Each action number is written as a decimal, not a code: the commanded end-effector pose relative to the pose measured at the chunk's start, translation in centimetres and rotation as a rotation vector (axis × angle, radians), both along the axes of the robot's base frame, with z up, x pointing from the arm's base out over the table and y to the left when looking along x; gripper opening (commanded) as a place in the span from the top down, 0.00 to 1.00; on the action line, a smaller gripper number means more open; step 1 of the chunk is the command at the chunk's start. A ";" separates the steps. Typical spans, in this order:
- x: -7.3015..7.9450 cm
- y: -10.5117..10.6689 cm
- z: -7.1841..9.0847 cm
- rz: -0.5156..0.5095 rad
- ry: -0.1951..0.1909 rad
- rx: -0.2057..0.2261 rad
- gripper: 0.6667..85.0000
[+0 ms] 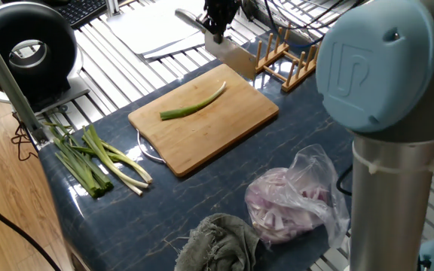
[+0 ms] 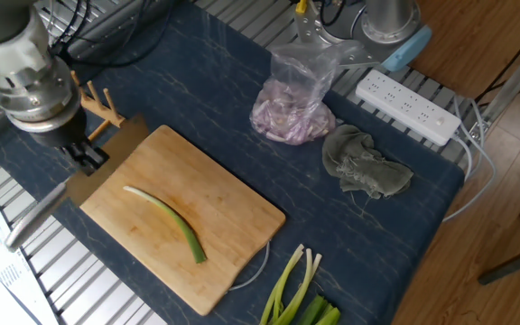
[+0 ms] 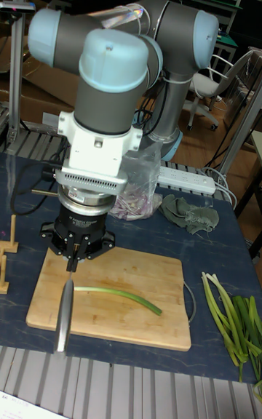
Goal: Chop the scallions
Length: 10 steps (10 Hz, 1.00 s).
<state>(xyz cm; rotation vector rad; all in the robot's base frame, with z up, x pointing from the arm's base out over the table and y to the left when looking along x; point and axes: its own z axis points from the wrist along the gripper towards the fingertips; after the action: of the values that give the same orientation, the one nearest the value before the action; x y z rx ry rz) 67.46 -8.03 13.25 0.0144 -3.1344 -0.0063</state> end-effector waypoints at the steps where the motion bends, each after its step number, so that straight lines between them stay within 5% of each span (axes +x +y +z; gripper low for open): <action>1: 0.1 1.0 -1.7 -0.021 -0.025 0.032 0.99; 5: 1.0 2.8 -2.1 0.009 -0.073 0.049 0.99; 10: 1.5 1.3 -4.1 0.075 -0.142 0.018 0.99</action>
<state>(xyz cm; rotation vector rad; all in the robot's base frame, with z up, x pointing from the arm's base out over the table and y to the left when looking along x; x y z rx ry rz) 68.68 -6.33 9.98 0.0840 -3.2349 -0.0355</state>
